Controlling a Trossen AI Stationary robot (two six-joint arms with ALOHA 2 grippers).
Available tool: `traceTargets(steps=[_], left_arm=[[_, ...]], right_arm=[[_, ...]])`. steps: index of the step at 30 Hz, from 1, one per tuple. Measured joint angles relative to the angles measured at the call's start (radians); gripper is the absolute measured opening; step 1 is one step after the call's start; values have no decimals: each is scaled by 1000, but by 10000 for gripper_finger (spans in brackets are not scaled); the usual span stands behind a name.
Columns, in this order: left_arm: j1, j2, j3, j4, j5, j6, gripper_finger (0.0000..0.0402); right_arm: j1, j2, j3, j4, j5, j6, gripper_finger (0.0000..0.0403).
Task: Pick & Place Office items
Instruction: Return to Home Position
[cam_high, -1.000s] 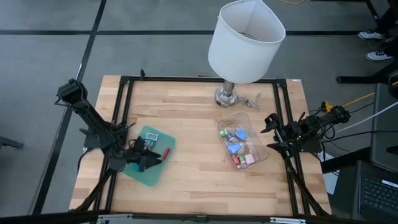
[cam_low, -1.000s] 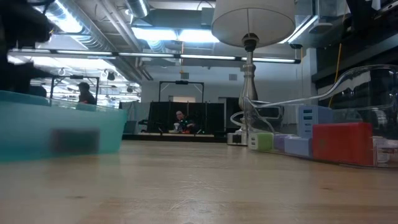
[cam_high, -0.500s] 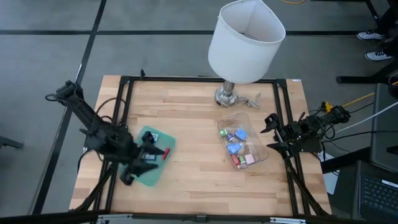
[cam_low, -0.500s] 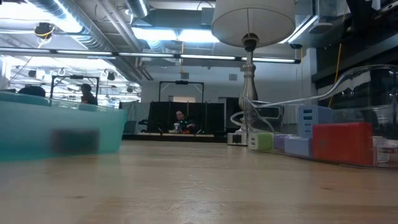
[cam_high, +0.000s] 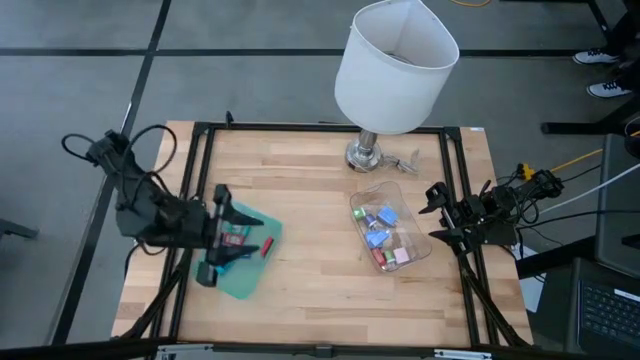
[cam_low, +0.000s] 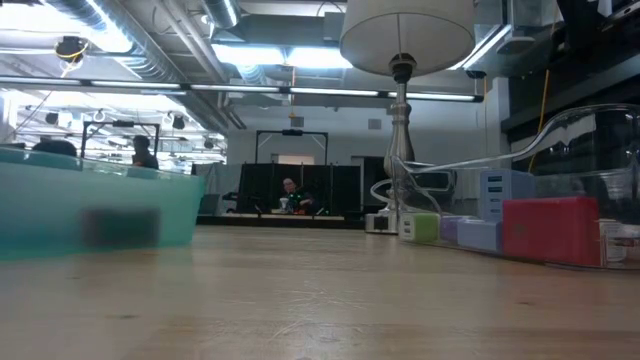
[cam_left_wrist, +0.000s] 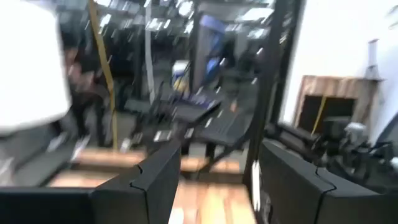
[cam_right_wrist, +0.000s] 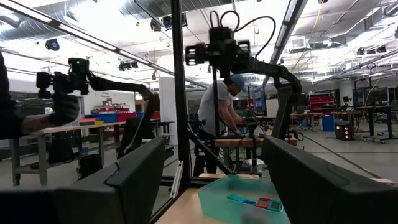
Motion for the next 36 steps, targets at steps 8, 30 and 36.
traceTargets(steps=[8, 30, 36], left_arm=[[-17, -13, -1, -226, -56, -439, 213], [18, -382, -1067, 1084, 565, -76, 215], [46, -388, -1133, 1070, 475, -97, 219]], right_arm=[[0, 0, 0, 0, 0, 0, 279], [0, 0, 0, 0, 0, 0, 279], [0, 0, 0, 1, 0, 0, 279]])
